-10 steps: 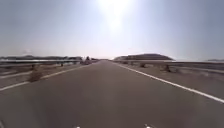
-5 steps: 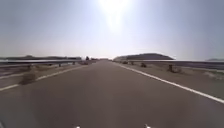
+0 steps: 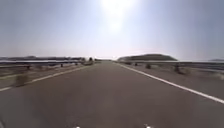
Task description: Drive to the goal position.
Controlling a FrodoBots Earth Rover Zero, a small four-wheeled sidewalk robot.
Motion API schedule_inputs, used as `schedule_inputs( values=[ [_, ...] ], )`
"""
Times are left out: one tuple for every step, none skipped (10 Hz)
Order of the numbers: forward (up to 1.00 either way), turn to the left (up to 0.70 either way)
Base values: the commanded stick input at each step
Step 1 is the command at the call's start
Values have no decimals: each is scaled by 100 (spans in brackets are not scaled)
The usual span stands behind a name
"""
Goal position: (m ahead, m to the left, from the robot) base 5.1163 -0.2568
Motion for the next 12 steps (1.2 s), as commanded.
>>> schedule_inputs(
  values=[
    [70, 0],
    [70, 0],
    [70, 0],
    [70, 0],
    [70, 0],
    [70, 0],
    [70, 0],
    [70, 0],
    [70, 0],
    [70, 0],
    [70, 0],
    [70, 0]
  ],
)
